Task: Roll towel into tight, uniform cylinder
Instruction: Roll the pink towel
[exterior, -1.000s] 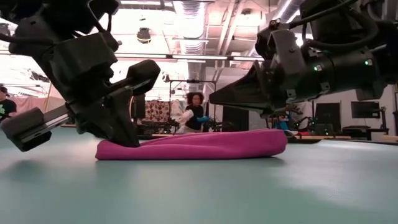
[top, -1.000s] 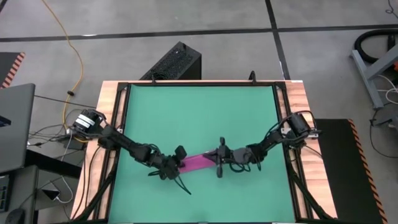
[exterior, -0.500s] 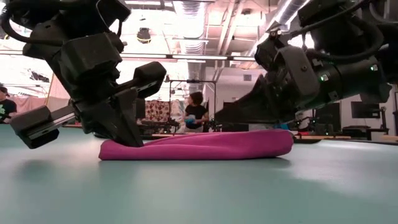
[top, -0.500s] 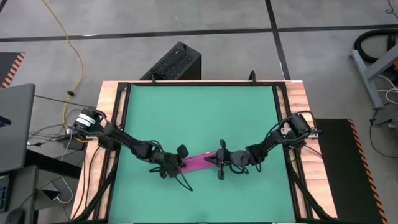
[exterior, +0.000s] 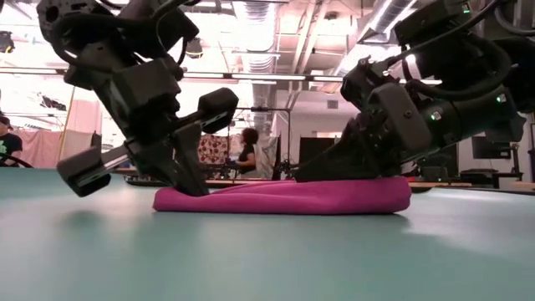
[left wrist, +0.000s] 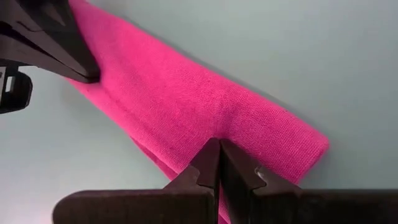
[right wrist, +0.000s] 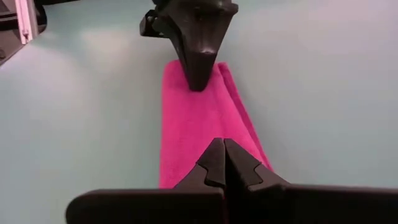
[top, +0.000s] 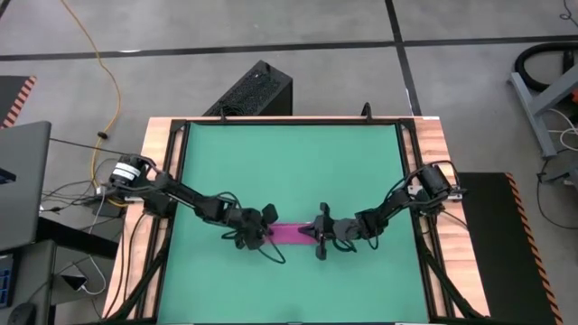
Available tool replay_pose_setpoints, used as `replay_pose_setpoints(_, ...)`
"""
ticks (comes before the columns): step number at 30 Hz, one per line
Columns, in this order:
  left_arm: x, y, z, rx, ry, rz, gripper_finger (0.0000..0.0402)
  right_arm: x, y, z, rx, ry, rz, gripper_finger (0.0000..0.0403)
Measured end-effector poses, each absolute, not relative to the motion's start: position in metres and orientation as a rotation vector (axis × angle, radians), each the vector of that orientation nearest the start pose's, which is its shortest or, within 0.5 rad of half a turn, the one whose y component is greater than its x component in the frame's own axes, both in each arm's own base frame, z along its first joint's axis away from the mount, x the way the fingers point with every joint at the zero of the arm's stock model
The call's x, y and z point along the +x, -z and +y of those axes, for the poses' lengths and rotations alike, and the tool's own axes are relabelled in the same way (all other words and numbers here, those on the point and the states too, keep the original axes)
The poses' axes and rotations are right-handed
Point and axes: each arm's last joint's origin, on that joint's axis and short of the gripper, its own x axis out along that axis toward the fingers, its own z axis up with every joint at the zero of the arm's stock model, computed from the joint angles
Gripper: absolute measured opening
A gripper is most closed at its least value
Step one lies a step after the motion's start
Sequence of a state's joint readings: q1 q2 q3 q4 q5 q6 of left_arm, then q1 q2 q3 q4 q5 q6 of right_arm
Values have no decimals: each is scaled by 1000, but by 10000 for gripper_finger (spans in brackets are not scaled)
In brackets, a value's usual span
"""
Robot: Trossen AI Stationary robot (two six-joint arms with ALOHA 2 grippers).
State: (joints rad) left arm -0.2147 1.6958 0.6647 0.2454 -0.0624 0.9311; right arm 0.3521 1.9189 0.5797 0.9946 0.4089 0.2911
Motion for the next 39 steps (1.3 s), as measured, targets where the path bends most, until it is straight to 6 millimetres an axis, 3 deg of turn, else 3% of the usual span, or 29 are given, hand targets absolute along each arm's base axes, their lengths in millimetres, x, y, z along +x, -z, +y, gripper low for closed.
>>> replay_pose_setpoints(8,293,-118,-56,955,465,675,0,295,-86,93,181,171,398,13)
replay_pose_setpoints(17,293,-119,-63,942,420,673,0,295,-84,90,170,218,410,13)
replay_pose_setpoints(20,292,-128,-68,935,383,640,0,294,-84,90,168,219,414,13)
replay_pose_setpoints(24,288,-156,-73,877,265,555,0,294,-83,90,169,219,422,13)
replay_pose_setpoints(27,281,-176,-68,711,116,549,0,293,-82,89,170,224,436,13)
replay_pose_setpoints(31,277,-196,-63,244,63,360,0,293,-81,89,170,224,440,13)
replay_pose_setpoints(34,266,-177,-66,90,60,242,0,293,-81,89,170,223,441,13)
replay_pose_setpoints(39,250,-136,-68,-39,-77,186,0,293,-81,90,172,221,438,13)
